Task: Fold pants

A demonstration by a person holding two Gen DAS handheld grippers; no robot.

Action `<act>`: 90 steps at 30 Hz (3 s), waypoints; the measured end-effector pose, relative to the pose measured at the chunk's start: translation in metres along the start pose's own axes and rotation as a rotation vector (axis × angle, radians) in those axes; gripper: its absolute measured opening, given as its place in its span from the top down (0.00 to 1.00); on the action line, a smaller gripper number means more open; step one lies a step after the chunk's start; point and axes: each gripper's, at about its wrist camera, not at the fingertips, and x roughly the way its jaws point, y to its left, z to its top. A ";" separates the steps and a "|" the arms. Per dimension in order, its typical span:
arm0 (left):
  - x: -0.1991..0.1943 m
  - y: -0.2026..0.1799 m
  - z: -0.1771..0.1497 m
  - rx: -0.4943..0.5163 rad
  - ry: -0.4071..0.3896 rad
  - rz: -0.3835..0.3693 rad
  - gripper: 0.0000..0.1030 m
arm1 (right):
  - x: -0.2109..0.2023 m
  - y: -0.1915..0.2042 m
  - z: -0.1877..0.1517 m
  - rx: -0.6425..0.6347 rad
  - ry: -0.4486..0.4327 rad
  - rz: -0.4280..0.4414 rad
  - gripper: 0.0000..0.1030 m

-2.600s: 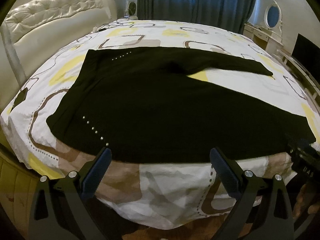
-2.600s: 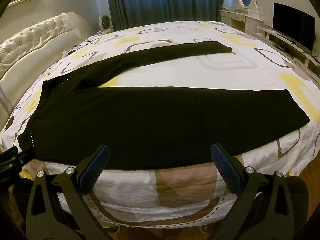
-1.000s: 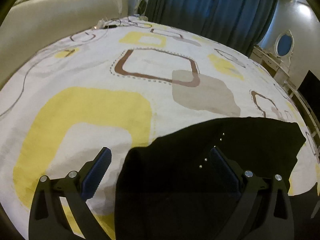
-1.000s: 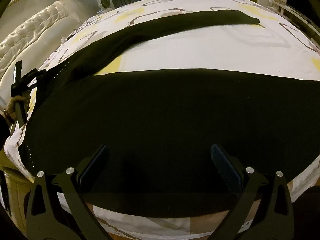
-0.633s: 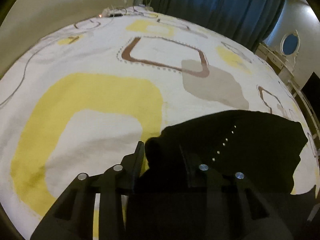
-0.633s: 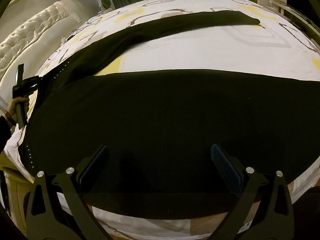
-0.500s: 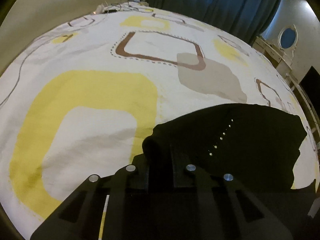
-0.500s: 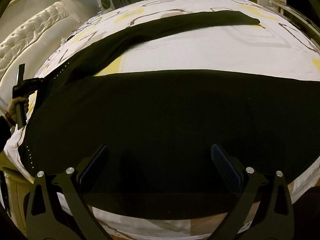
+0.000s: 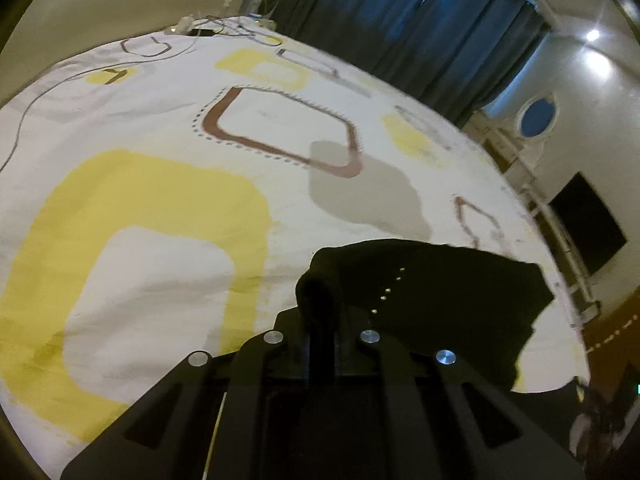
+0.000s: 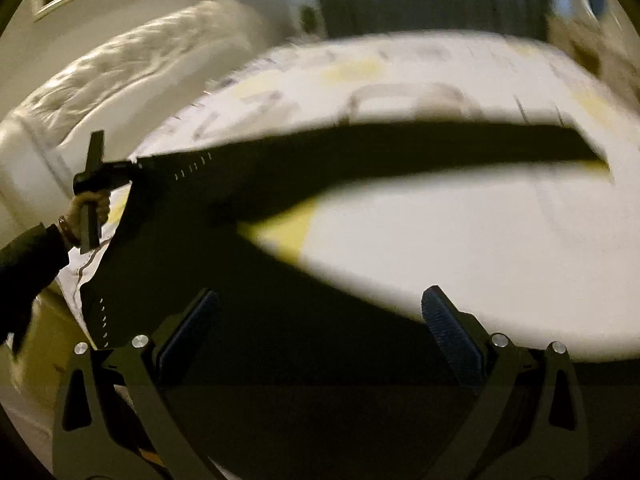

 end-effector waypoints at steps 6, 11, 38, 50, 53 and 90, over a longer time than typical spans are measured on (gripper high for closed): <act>-0.008 -0.003 0.000 -0.009 -0.019 -0.089 0.93 | 0.072 -0.034 0.097 -0.292 0.014 0.074 0.02; 0.002 -0.005 0.001 0.011 0.006 -0.056 0.93 | 0.167 -0.072 0.167 -0.256 0.170 0.102 0.22; 0.049 0.028 0.007 -0.076 0.092 0.051 0.92 | 0.265 -0.071 0.169 -0.495 0.425 -0.013 0.91; -0.060 -0.020 -0.013 -0.002 -0.107 -0.257 0.92 | 0.075 -0.041 0.107 -0.538 0.063 -0.138 0.91; -0.089 -0.030 -0.032 0.014 -0.129 -0.309 0.92 | 0.028 -0.031 0.071 -0.500 0.026 -0.149 0.91; -0.162 -0.003 -0.229 -0.001 0.068 -0.230 0.80 | -0.060 0.040 -0.165 -0.476 0.079 -0.249 0.90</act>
